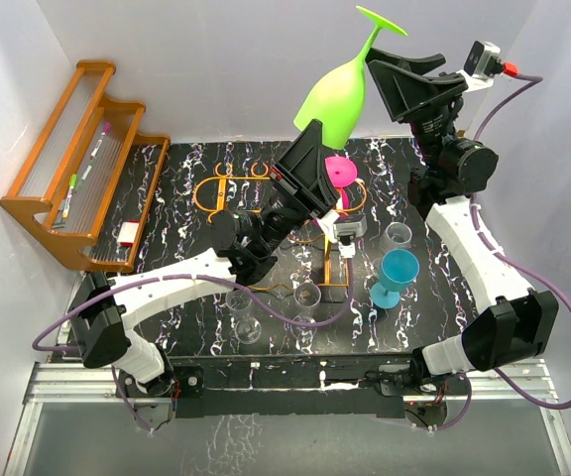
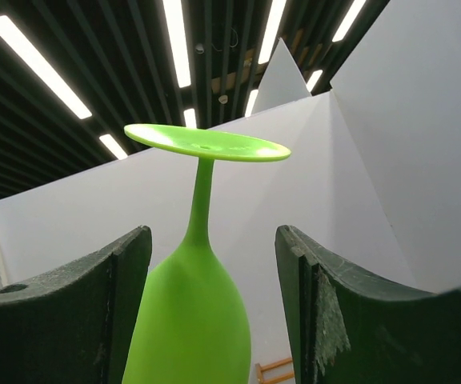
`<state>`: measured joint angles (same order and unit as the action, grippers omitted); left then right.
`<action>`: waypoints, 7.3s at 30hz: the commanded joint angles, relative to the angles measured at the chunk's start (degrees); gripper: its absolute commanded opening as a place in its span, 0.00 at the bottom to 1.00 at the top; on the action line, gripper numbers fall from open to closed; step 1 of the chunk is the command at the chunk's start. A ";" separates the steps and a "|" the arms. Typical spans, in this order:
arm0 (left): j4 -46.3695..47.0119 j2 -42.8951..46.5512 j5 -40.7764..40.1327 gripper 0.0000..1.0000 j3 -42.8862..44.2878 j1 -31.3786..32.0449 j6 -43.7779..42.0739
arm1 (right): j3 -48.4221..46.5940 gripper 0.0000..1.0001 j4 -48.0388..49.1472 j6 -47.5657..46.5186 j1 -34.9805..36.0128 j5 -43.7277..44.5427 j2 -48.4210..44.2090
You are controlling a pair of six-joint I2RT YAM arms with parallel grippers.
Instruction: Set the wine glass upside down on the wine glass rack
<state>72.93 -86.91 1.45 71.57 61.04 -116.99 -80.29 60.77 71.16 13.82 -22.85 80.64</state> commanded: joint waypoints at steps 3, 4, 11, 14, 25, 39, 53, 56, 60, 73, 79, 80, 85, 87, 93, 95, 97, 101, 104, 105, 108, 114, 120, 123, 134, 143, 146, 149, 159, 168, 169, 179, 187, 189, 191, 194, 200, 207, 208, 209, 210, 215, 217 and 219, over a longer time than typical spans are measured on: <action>3.36 0.86 -0.20 0.00 0.76 0.46 -0.34 | -3.90 0.66 3.20 1.00 0.25 1.01 -0.32; 3.30 0.80 -0.31 0.00 0.84 0.41 -0.34 | -4.10 0.65 3.12 1.00 0.31 0.93 -0.31; 3.36 0.16 -0.23 0.00 1.40 0.41 -0.34 | -4.26 0.65 2.54 0.96 0.68 1.71 -0.33; 3.41 0.03 -0.14 0.00 1.25 0.47 -0.42 | -4.47 0.64 3.12 1.41 1.06 1.84 0.05; 3.36 -0.07 -0.14 0.00 0.76 0.49 -0.54 | -5.03 0.60 3.73 1.11 2.74 1.60 1.32; 3.10 -0.08 -0.15 0.00 1.37 0.49 -0.89 | -5.14 0.09 4.60 0.63 3.64 0.62 1.76; 2.46 2.69 -1.63 0.67 0.16 0.49 -2.60 | -16.02 0.08 -22.92 -22.93 3.75 2.97 -8.44; 2.27 4.37 -2.97 0.79 -0.15 0.41 -2.88 | -18.06 0.08 -30.45 -32.78 3.75 7.62 -13.16; 0.72 7.56 -5.24 0.83 -1.04 0.24 -3.07 | -17.17 0.08 -37.49 -38.06 3.75 8.04 -17.99; -8.13 16.16 -19.75 0.89 -0.74 -8.05 3.78 | 8.91 0.08 -65.16 -48.67 3.75 3.69 -39.92; -20.62 18.21 -31.28 0.88 4.63 -13.90 14.47 | 20.37 0.08 -67.67 -51.83 3.75 -5.36 -49.39; -23.43 18.27 -33.45 0.88 6.48 -14.94 17.10 | 23.10 0.08 -63.35 -54.45 3.71 -9.25 -51.38; -41.44 18.77 -41.10 0.89 15.07 -21.31 31.56 | 27.78 0.08 -61.35 -57.32 3.75 -16.55 -56.07; -51.18 18.82 -43.24 0.96 19.24 -24.18 39.75 | 30.18 0.08 -60.81 -56.35 3.75 -19.35 -56.29; -86.61 17.85 -40.03 0.97 31.98 -35.52 74.77 | 40.84 0.08 -48.66 -51.74 3.75 -16.95 -59.24; -96.73 17.72 -34.45 0.97 34.36 -39.39 81.50 | 42.35 0.08 -46.32 -52.90 3.75 -17.78 -58.38; -103.83 18.26 -28.62 0.97 35.52 -41.53 83.99 | 44.42 0.08 -42.57 -51.00 3.74 -16.37 -57.51; -108.48 19.58 -25.86 0.97 34.12 -43.46 84.65 | 47.47 0.08 -35.43 -48.95 3.75 -14.19 -55.63; -109.27 19.83 -27.19 0.97 32.62 -44.39 85.15 | 47.55 0.08 -33.62 -48.61 3.75 -15.32 -52.90; -109.11 20.04 -27.02 0.97 31.85 -44.87 85.40 | 47.78 0.08 -32.56 -48.19 3.75 -15.79 -52.14; -109.17 20.24 -26.17 0.97 30.16 -46.39 86.85 | 48.73 0.08 -30.79 -47.78 3.75 -16.34 -50.36; -109.74 20.05 -24.34 0.97 28.44 -48.87 89.07 | 50.17 0.08 -28.70 -47.77 3.75 -17.12 -47.61; -109.65 19.80 -23.92 0.97 27.90 -50.01 89.64 | 51.42 0.08 -29.23 -48.74 3.75 -17.35 -47.05; -109.73 19.51 -23.35 0.97 27.66 -50.97 90.53 | 52.17 0.08 -29.07 -48.82 3.78 -17.41 -46.60; -111.21 18.10 -20.44 0.97 28.49 -52.41 92.29 | 52.58 0.08 -28.62 -49.85 3.91 -17.74 -44.53; -111.36 18.62 -20.43 0.97 27.32 -52.56 91.61 | 52.14 0.08 -28.38 -50.41 4.54 -18.11 -42.27; -111.50 18.74 -20.44 0.97 27.09 -52.51 91.59 | 51.92 0.08 -28.71 -50.81 4.63 -17.49 -41.81; -111.49 18.95 -20.44 0.97 26.87 -52.51 91.46 | 51.67 0.08 -29.35 -51.53 4.72 -16.40 -41.65; -111.42 18.97 -20.35 0.97 26.78 -52.51 91.37 | 51.20 0.08 -29.53 -52.76 5.06 -13.93 -40.05; -111.90 18.89 -19.75 0.97 26.78 -53.02 91.93 | 51.02 0.27 -32.27 -55.73 5.16 -11.93 -42.22; -111.92 18.92 -19.67 0.97 26.78 -53.05 91.98 | 50.80 0.27 -33.07 -56.36 5.14 -11.59 -42.68; -112.42 19.15 -19.03 0.97 26.34 -53.30 92.12 | 47.86 0.45 -45.44 -62.18 5.11 -11.01 -48.32; -117.22 17.96 -11.68 0.97 27.57 -55.04 95.51 | 42.68 0.72 -65.61 -70.28 5.15 -12.73 -59.08; -120.98 17.28 -5.88 0.97 28.27 -55.26 95.50 | 40.92 0.76 -70.03 -71.94 5.16 -14.58 -60.13; -125.00 16.48 0.62 0.97 29.67 -55.32 95.79 | 38.72 0.80 -75.47 -74.50 5.09 -18.18 -60.05; -126.74 16.71 7.70 0.97 29.64 -56.19 97.40 | 35.34 0.85 -83.34 -76.80 5.74 -27.62 -58.47; -123.70 18.21 11.46 0.97 27.52 -61.71 101.98 | 30.79 0.83 -89.39 -80.65 8.69 -41.23 -53.61; -123.48 19.51 11.74 0.97 26.72 -64.69 102.53 | 17.17 0.73 -105.00 -87.52 13.96 -39.68 -37.37; -123.41 19.61 12.09 0.97 26.63 -65.46 102.84 | 14.49 0.72 -108.04 -89.34 16.41 -35.73 -34.03; -123.46 19.67 12.91 0.97 26.54 -66.44 103.49 | 11.97 0.72 -111.42 -91.50 19.09 -31.24 -31.48; -123.54 19.67 14.13 0.97 26.35 -67.42 103.94 | 8.85 0.70 -115.17 -94.13 21.96 -27.40 -28.79; -122.78 20.80 16.50 0.97 24.03 -69.89 105.58 | -0.43 0.67 -123.21 -100.67 32.46 -15.84 -20.58; -122.67 21.11 16.59 0.97 23.40 -70.54 105.58 | -0.67 0.61 -122.73 -101.84 32.96 -15.49 -19.82; -122.59 21.32 16.57 0.97 23.08 -70.98 105.52 | -0.22 0.46 -122.48 -102.19 33.67 -14.14 -18.74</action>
<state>-50.46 -67.46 15.73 95.35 -8.93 -12.56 -77.52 -57.93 -26.83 46.24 -43.09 62.06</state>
